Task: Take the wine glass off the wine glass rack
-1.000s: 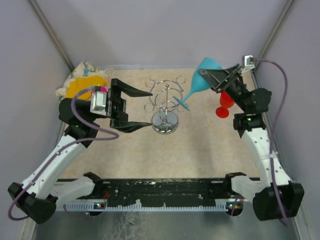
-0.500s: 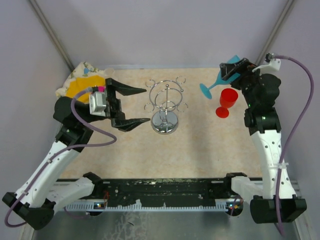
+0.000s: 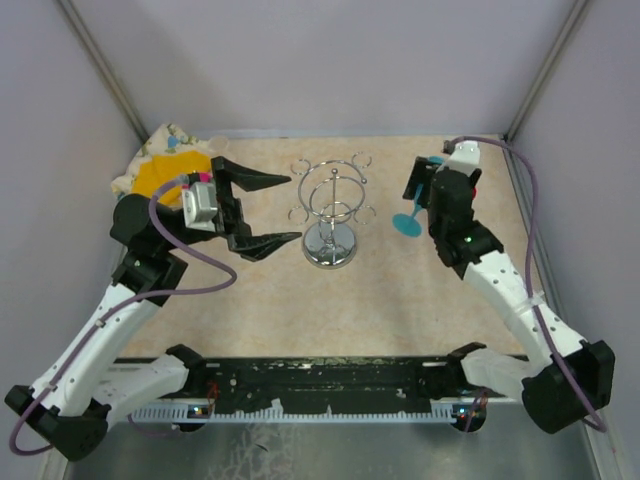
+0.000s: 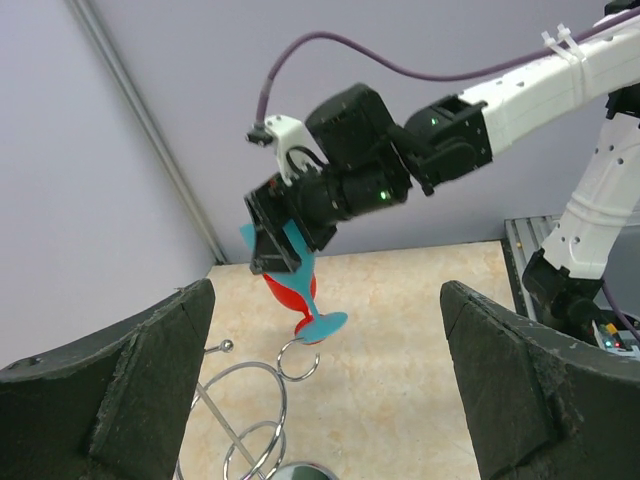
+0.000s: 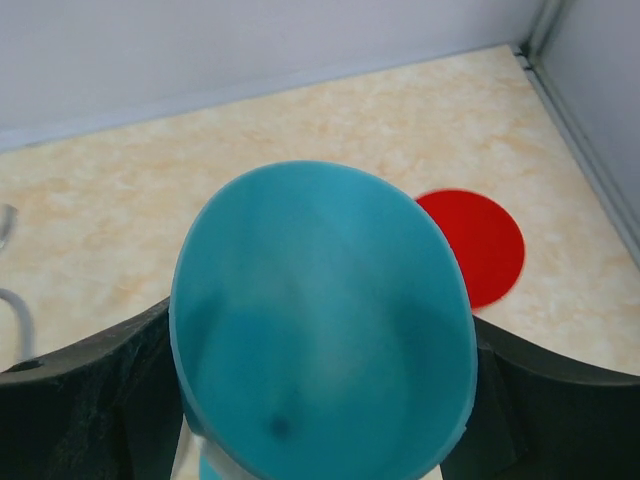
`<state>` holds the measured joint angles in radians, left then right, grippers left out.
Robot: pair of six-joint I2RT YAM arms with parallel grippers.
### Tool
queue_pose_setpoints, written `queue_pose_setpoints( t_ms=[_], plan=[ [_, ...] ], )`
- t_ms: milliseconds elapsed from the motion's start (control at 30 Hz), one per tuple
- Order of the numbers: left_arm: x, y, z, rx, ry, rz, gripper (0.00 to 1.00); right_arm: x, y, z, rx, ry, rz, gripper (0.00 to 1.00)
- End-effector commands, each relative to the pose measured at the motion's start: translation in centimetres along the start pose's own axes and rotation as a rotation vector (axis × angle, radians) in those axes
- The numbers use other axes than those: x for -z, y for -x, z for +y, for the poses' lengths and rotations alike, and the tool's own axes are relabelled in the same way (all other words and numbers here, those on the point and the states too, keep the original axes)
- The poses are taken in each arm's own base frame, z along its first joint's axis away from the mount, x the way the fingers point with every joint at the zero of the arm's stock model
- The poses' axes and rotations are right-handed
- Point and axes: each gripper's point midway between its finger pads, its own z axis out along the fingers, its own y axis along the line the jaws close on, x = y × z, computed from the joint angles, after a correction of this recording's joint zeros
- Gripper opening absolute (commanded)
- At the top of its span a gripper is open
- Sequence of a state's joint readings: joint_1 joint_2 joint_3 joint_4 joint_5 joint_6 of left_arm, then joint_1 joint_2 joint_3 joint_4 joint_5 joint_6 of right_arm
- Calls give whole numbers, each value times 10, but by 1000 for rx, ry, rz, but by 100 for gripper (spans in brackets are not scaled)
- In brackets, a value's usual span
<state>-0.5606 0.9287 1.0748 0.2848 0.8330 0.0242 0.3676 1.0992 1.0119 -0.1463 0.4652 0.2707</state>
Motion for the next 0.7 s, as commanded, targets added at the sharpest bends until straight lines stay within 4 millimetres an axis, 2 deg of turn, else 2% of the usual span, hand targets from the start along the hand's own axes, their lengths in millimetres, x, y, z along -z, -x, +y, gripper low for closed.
queue_pose_setpoints(
  t_ms=[0, 133, 333, 667],
  plan=[
    [3, 2, 2, -14, 30, -9, 100, 7, 6, -34, 60, -239, -149, 72],
    [2, 1, 4, -3, 41, -8, 100, 3, -24, -42, 109, -296, -167, 71],
    [2, -2, 7, 10, 60, -13, 100, -5, -65, -35, 181, -304, -243, 69],
    [2, -7, 13, 14, 89, -2, 100, -10, -94, -39, 179, -320, -274, 66]
  ],
)
